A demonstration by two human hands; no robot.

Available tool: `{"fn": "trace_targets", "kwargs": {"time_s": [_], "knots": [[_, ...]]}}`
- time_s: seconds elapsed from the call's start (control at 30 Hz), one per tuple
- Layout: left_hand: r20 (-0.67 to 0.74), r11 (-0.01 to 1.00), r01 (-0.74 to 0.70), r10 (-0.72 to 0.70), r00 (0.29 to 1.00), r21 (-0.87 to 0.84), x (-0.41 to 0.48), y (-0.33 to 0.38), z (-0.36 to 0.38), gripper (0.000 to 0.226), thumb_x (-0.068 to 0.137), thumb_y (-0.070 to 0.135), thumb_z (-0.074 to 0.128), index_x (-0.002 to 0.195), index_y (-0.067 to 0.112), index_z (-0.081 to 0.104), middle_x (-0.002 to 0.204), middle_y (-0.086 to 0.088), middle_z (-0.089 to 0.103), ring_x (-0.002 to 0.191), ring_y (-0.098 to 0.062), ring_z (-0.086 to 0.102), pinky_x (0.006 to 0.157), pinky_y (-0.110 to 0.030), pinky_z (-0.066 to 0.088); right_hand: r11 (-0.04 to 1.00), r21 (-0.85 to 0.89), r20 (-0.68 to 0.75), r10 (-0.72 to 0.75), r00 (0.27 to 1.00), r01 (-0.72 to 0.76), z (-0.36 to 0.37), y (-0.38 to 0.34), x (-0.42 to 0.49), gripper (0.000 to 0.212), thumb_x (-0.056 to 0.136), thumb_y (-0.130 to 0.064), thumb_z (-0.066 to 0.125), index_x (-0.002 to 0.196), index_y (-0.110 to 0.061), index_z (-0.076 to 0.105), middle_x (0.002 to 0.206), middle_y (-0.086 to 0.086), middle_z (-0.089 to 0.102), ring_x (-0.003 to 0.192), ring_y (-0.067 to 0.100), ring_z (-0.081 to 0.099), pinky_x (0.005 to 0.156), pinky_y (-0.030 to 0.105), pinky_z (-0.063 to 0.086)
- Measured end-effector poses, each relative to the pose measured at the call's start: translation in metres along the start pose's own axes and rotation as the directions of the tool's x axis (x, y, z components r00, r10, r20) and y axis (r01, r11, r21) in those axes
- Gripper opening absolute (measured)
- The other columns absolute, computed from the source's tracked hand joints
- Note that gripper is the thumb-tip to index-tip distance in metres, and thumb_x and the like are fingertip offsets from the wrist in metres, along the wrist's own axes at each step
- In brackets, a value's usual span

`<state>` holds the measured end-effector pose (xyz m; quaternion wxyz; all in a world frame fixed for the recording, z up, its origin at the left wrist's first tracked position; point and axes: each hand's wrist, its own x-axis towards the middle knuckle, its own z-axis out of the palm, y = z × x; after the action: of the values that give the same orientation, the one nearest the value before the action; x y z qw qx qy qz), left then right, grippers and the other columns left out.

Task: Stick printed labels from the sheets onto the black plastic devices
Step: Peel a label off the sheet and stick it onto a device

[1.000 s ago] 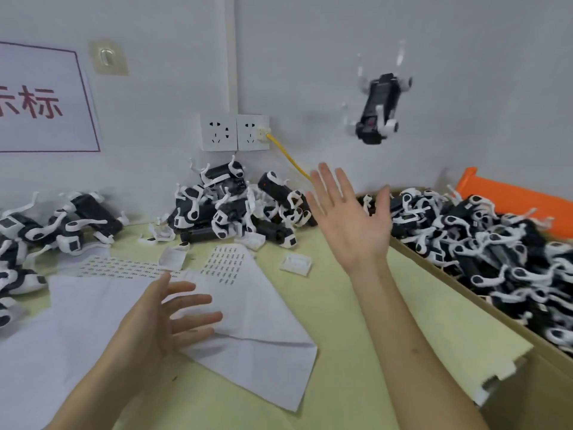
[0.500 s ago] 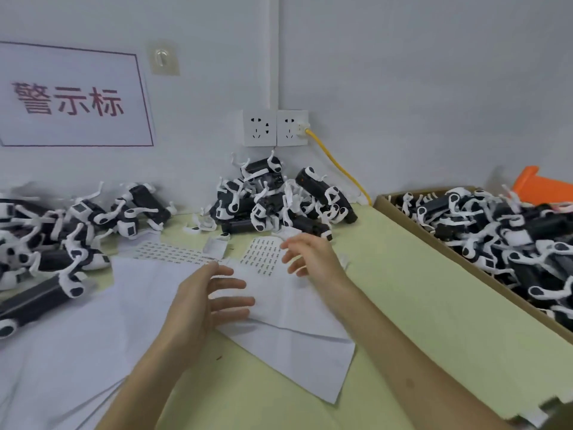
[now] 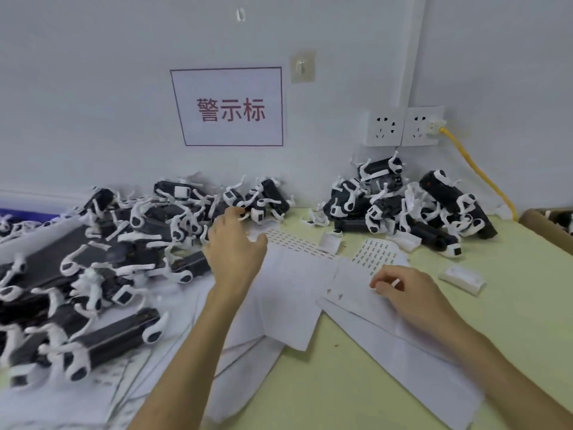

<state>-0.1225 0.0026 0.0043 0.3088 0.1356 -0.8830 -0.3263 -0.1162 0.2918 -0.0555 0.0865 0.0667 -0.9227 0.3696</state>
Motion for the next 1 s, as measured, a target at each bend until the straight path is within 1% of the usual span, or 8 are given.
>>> {"fn": "trace_targets", "kwargs": {"time_s": [0.13, 0.23, 0.5, 0.63, 0.7, 0.8, 0.9, 1.0], "knots": [[0.154, 0.934, 0.008, -0.067, 0.986, 0.358, 0.017, -0.042, -0.001, 0.054, 0.089, 0.033, 0.064, 0.138, 0.016, 0.049, 0.138, -0.01, 0.054, 0.131, -0.034, 0.048, 0.11, -0.048, 0.032, 1.0, -0.016, 0.021, -0.02, 1.0, 0.02, 0.0, -0.002, -0.001, 0.024, 0.094, -0.021, 0.066, 0.075, -0.035, 0.071, 0.08, -0.022, 0.069, 0.076, 0.005, 0.064, 0.068, 0.025, 0.046], [0.241, 0.903, -0.031, -0.081, 0.967, 0.428, 0.021, -0.067, 0.005, 0.05, 0.095, 0.033, 0.056, 0.141, 0.02, 0.044, 0.14, -0.01, 0.051, 0.131, -0.036, 0.048, 0.111, -0.053, 0.03, 0.999, -0.029, 0.032, -0.028, 0.999, 0.029, 0.0, -0.001, -0.002, 0.027, 0.093, -0.019, 0.066, 0.073, -0.036, 0.071, 0.078, -0.021, 0.069, 0.073, 0.008, 0.064, 0.069, 0.027, 0.049], [0.099, 0.955, -0.08, 0.054, 0.994, 0.286, 0.024, -0.082, 0.005, 0.019, 0.096, 0.027, 0.062, 0.099, 0.019, 0.046, 0.089, 0.002, 0.064, 0.094, -0.028, 0.058, 0.102, -0.053, 0.033, 0.999, -0.039, 0.051, -0.033, 0.998, 0.035, 0.001, 0.002, 0.0, 0.028, 0.094, -0.021, 0.065, 0.073, -0.039, 0.071, 0.081, -0.016, 0.071, 0.075, 0.007, 0.063, 0.071, 0.029, 0.05], [-0.064, 0.993, -0.044, 0.037, 0.997, -0.108, 0.019, -0.05, -0.001, 0.019, 0.097, 0.023, 0.065, 0.098, 0.018, 0.046, 0.082, 0.011, 0.059, 0.079, -0.02, 0.061, 0.068, -0.036, 0.038, 0.998, -0.044, 0.056, -0.04, 0.998, 0.043, 0.0, 0.002, 0.0, 0.028, 0.095, -0.021, 0.065, 0.074, -0.039, 0.071, 0.08, -0.014, 0.071, 0.071, 0.005, 0.062, 0.066, 0.025, 0.048], [-0.049, 0.883, 0.02, -0.049, 0.998, -0.468, 0.016, -0.021, -0.008, 0.019, 0.094, 0.019, 0.067, 0.092, 0.015, 0.049, 0.085, 0.01, 0.061, 0.07, -0.007, 0.061, 0.066, -0.031, 0.046, 0.998, -0.052, 0.063, -0.035, 0.997, 0.039, 0.0, 0.001, 0.0, 0.028, 0.095, -0.021, 0.065, 0.074, -0.038, 0.07, 0.079, -0.013, 0.071, 0.071, 0.007, 0.062, 0.066, 0.025, 0.048], [0.207, 0.545, 0.221, -0.087, 0.974, -0.809, 0.003, 0.015, -0.014, 0.02, 0.094, 0.015, 0.072, 0.092, 0.012, 0.053, 0.092, 0.001, 0.07, 0.078, -0.008, 0.073, 0.067, -0.033, 0.061, 0.998, -0.037, 0.051, -0.048, 0.998, 0.05, -0.002, -0.003, -0.003, 0.025, 0.096, -0.022, 0.064, 0.077, -0.037, 0.071, 0.079, -0.015, 0.069, 0.069, 0.006, 0.061, 0.064, 0.022, 0.048], [0.437, 0.275, 0.421, -0.002, 0.9, -0.865, -0.02, 0.035, -0.007, 0.034, 0.088, 0.027, 0.075, 0.111, 0.008, 0.058, 0.1, -0.004, 0.076, 0.091, -0.023, 0.076, 0.069, -0.038, 0.062, 0.979, 0.18, 0.001, -0.099, 0.995, 0.098, -0.005, -0.013, -0.007, 0.016, 0.097, -0.026, 0.064, 0.09, -0.037, 0.071, 0.087, -0.018, 0.068, 0.074, 0.004, 0.064, 0.066, 0.014, 0.049], [0.536, 0.117, 0.526, 0.086, 0.84, -0.842, -0.042, 0.044, 0.009, 0.061, 0.08, 0.033, 0.076, 0.129, 0.004, 0.055, 0.118, -0.01, 0.075, 0.11, -0.031, 0.072, 0.084, -0.048, 0.062, 0.836, 0.547, 0.105, -0.115, 0.988, 0.039, -0.013, -0.029, -0.013, 0.026, 0.092, -0.043, 0.066, 0.118, -0.038, 0.064, 0.109, -0.012, 0.069, 0.099, 0.01, 0.069, 0.089, 0.031, 0.055]]}}
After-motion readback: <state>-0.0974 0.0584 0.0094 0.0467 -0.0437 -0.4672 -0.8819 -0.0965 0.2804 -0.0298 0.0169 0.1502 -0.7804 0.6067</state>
